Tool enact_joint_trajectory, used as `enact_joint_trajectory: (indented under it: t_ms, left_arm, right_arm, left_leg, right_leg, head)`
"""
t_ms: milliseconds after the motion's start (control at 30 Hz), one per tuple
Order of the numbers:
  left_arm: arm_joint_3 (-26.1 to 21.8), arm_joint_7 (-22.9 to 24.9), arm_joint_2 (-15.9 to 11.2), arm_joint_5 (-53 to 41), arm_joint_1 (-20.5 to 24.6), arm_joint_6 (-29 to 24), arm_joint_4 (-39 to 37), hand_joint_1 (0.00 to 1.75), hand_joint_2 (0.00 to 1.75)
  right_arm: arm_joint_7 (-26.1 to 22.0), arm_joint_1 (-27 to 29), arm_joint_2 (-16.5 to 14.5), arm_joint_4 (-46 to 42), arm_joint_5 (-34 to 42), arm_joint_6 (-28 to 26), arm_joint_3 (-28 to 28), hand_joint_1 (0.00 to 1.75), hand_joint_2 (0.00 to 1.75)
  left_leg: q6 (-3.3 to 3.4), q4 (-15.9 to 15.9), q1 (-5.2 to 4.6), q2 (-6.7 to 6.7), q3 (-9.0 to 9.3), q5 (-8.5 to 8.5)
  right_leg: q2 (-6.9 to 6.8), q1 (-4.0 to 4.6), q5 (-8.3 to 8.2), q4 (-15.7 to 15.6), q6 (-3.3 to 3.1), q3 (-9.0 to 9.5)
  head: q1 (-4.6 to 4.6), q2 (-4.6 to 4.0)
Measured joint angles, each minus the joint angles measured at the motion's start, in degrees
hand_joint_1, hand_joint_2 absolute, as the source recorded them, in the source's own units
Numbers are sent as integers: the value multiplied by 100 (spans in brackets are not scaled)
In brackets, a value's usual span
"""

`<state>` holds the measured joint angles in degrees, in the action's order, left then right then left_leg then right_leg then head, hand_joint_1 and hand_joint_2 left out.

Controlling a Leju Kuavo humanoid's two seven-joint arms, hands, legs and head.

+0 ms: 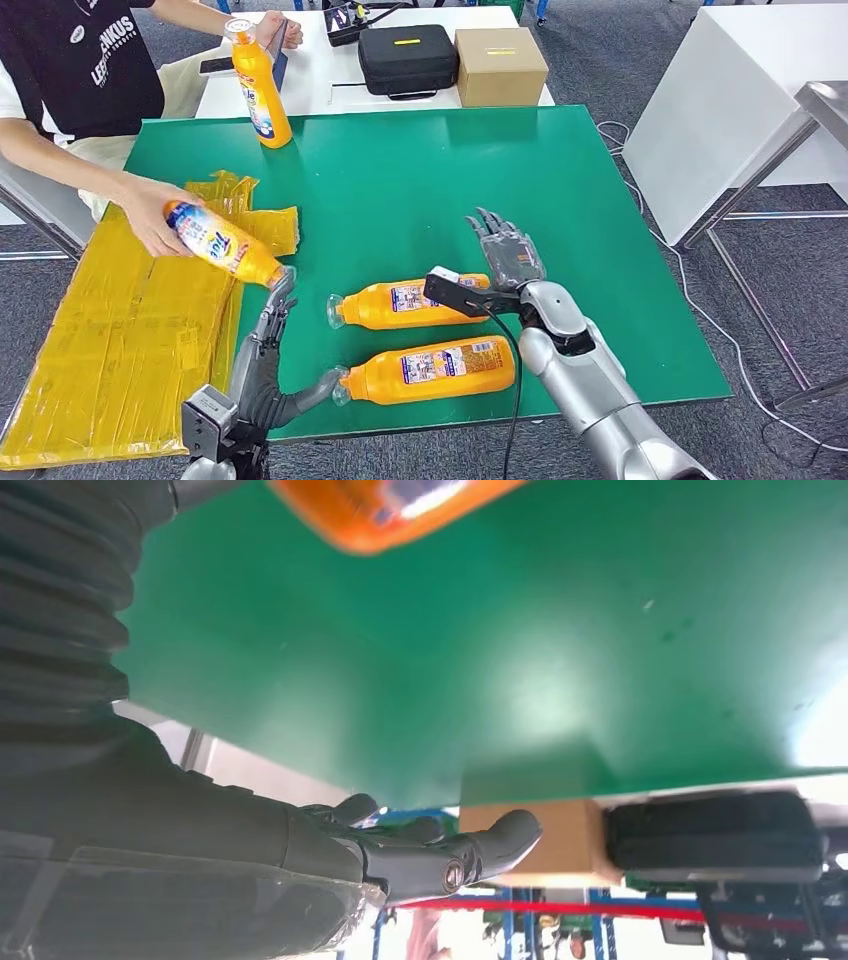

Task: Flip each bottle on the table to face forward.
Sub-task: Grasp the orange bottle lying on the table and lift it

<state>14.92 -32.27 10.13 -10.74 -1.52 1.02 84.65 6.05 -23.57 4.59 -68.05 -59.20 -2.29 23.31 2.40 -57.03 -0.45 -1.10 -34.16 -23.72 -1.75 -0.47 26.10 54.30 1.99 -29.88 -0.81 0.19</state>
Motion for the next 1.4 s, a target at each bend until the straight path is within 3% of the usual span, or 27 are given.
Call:
enact_joint_trajectory:
  t_ms: [333,567,1400]
  left_arm:
    - [26,-80,-44,56,24,-85,307,0,175]
    - [-6,-71,-164,267,234,-233,899,0,175]
    - [-140,13,-238,432,579,-344,866,0,175]
  right_arm:
    - [1,-10,-112,215,23,-21,99,0,175]
    - [28,-131,-447,784,-8,-284,232,0,175]
    - [76,-499,-733,1636,-251,-320,158,0,175]
  left_leg:
    - [0,0,1,-1,1,0]
    - [-1,1,4,-2,25,0]
    - [-7,5,8,-37,116,-8]
  right_leg:
    - [1,0,0,0,0,0]
    - [4,1,0,0,-2,14]
    - [38,3,3,-4,-14,34]
  head:
    - [-2,-1]
    - [-1,0]
    - [-2,1]
